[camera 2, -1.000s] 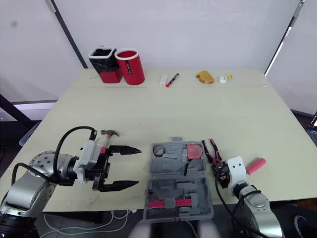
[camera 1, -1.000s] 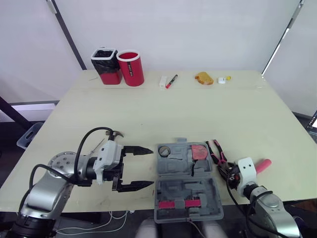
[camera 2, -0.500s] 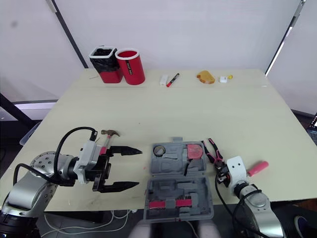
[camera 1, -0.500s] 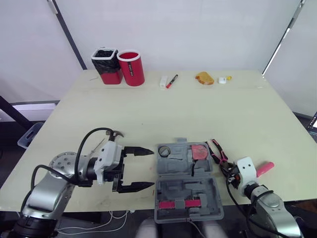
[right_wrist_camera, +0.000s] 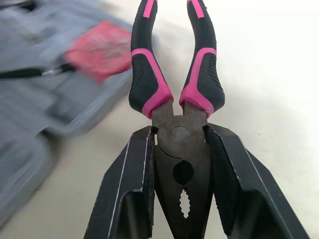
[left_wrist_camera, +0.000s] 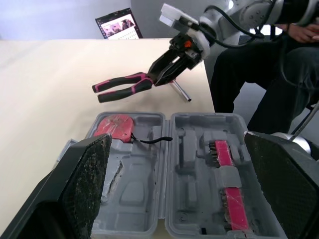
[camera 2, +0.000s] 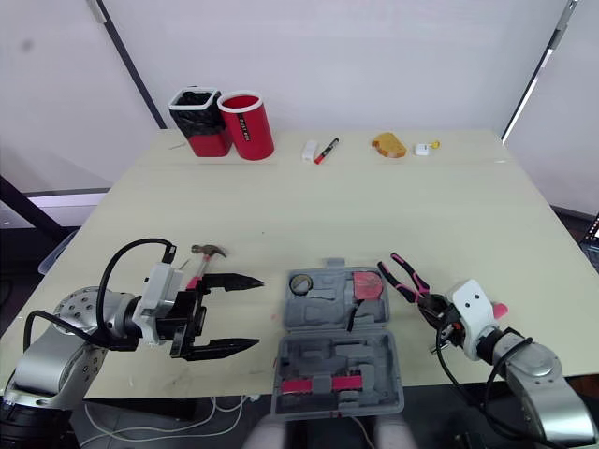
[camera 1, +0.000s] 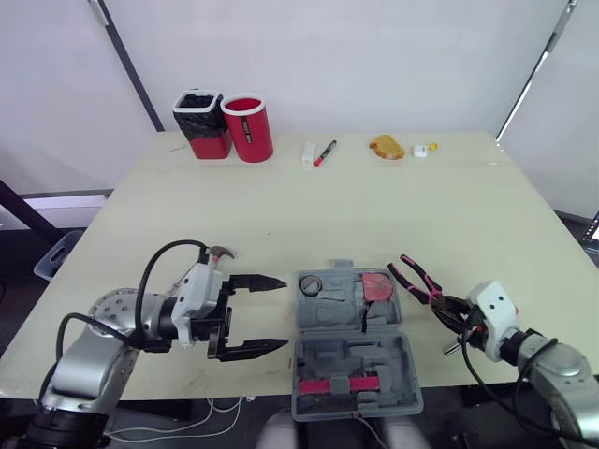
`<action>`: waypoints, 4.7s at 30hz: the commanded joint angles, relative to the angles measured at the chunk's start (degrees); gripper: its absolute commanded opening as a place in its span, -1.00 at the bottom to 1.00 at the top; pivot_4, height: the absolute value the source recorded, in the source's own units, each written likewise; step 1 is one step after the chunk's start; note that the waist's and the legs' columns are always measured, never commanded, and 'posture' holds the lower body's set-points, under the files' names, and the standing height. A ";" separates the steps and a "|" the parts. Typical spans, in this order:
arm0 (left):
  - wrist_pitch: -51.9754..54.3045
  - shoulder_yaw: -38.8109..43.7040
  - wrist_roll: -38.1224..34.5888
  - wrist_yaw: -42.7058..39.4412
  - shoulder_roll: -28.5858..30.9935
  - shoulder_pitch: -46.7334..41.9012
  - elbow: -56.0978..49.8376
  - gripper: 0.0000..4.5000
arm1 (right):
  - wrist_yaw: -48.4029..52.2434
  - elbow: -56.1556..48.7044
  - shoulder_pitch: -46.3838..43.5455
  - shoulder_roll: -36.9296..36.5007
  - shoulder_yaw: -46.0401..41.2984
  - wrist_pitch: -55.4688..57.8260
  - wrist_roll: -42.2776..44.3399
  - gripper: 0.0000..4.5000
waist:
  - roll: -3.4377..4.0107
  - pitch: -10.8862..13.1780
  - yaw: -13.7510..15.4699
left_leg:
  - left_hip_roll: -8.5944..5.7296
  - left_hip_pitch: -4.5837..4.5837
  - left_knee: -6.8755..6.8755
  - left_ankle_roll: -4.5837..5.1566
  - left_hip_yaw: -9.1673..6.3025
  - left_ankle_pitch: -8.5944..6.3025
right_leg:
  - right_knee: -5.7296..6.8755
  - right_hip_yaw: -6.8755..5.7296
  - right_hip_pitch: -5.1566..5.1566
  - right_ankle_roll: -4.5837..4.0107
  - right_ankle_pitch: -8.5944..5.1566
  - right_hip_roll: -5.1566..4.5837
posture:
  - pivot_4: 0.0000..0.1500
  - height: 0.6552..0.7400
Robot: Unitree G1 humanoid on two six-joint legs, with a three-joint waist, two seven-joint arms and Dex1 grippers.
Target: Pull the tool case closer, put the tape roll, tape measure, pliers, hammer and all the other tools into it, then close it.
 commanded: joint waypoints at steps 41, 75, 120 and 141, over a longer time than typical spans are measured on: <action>-4.63 7.51 -0.25 -10.47 5.96 -1.30 16.96 1.00 | 23.94 12.14 -45.19 0.46 39.62 7.31 -19.80 -0.57 | -0.05 0.07 0.03 | 0.02 -0.18 0.03 0.00 -0.03 0.00 | 0.09 -0.16 -0.16 0.03 0.04 -0.04 | 1.00 1.00; -4.65 6.84 0.55 -9.33 4.50 -1.99 16.98 1.00 | 22.21 19.10 -37.58 12.91 27.69 -1.98 -10.20 0.18 | -0.06 0.07 0.09 | 0.06 -0.16 0.04 -0.01 -0.02 0.01 | 0.13 -0.15 -0.15 0.04 0.06 0.01 | 1.00 1.00; -5.19 4.73 1.53 -8.42 1.96 -0.67 15.55 1.00 | 13.41 52.57 -34.44 14.84 31.41 -24.32 -22.60 -0.97 | 0.09 -1.95 0.00 | 0.30 2.07 -0.19 -0.03 -0.08 0.00 | 0.12 0.09 1.52 -0.11 -0.17 -0.32 | 1.00 1.00; -3.01 12.20 -1.51 3.92 -3.80 9.13 11.68 1.00 | 9.02 15.34 -19.24 9.94 7.38 -18.34 -3.92 -0.97 | 0.32 -0.32 0.09 | 0.10 -0.17 -0.15 0.00 -0.02 0.00 | 0.01 -0.17 -0.25 -0.11 0.02 -0.04 | 1.00 1.00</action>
